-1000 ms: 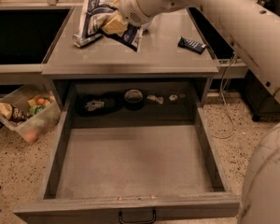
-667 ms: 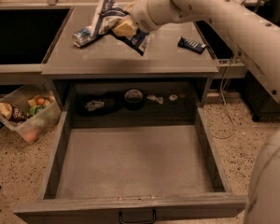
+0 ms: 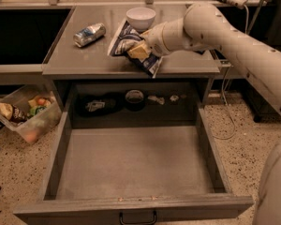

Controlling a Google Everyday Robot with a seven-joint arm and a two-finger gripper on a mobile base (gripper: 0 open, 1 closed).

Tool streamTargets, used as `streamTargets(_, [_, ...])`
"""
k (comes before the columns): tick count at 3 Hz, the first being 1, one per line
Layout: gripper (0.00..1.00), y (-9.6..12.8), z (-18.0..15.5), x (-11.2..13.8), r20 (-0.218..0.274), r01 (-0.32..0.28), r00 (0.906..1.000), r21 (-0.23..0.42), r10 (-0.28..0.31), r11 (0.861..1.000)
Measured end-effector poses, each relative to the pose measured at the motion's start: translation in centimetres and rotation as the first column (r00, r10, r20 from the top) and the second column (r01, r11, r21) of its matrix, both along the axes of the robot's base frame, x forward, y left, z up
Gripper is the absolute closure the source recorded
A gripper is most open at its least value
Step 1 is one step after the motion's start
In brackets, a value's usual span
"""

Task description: Pick blue chip bag from top drawer and place on counter

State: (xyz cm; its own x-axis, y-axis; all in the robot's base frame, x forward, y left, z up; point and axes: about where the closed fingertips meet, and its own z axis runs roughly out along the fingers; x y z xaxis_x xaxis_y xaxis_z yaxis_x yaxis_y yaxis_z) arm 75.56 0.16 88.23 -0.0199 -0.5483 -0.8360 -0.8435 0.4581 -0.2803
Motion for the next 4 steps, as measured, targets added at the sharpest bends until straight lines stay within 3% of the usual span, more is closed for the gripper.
streamTargets(1, [1.00,-0.25,-1.87,0.09,-0.059,-0.006,0.9982,0.021,0.007,1.000])
streamTargets(2, [0.81,-0.24,-1.87,0.09,-0.059,-0.006,0.9982,0.021,0.007,1.000])
streamTargets(4, [0.35,-0.24,-1.87,0.09,-0.059,-0.006,0.9982,0.021,0.007,1.000])
